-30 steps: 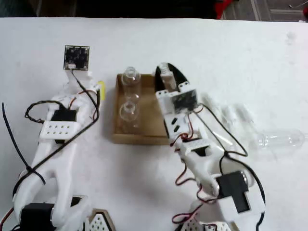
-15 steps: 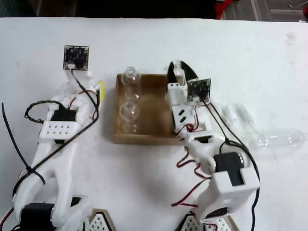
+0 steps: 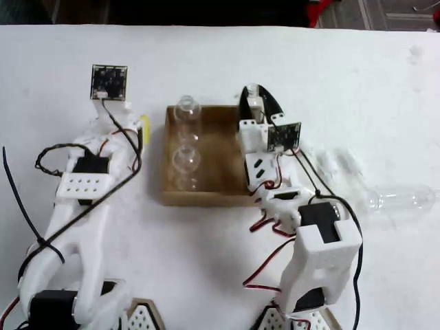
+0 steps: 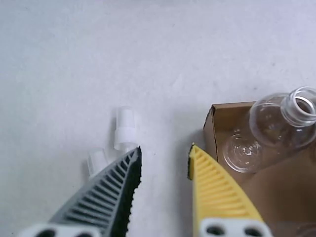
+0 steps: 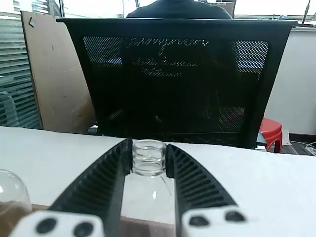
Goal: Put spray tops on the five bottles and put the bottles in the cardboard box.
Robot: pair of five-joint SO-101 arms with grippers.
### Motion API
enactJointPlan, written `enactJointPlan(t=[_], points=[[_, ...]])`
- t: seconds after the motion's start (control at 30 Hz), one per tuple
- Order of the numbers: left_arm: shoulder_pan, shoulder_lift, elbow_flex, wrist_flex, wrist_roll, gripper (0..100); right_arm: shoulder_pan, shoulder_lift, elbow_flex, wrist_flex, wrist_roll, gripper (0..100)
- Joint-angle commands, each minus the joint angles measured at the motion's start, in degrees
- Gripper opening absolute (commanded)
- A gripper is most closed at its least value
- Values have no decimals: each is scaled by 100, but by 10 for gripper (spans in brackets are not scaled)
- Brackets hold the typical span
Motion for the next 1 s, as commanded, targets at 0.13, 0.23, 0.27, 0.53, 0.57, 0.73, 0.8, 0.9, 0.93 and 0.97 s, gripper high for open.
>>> enactJointPlan(t=[0.13,0.23,0.27,0.53,0.57,0.73,0.8,0.9,0.93,0.97], points=[[-4,-40,-53,-132,26,154,-215,-57,237,-163,-9,143],[-4,-40,-62,-132,26,154,-295,-66,264,-171,-9,144],[-4,-40,-62,-132,26,154,-295,-66,264,-171,-9,145],[-4,-40,-62,-132,26,154,-259,-382,413,-163,-35,149],[-4,-31,-62,-132,26,154,-277,-532,484,-163,-35,149],[-4,-31,-62,-132,26,154,-277,-1578,862,426,-53,149],[-4,-31,-62,-132,26,154,-251,-2185,914,980,-53,149],[-4,-31,-62,-132,26,154,-295,-3187,993,2026,-62,149],[-4,-31,-62,-132,26,154,-330,-3547,1002,2431,-62,149],[-4,-31,-62,-132,26,154,-382,-3899,1002,2844,-62,149]])
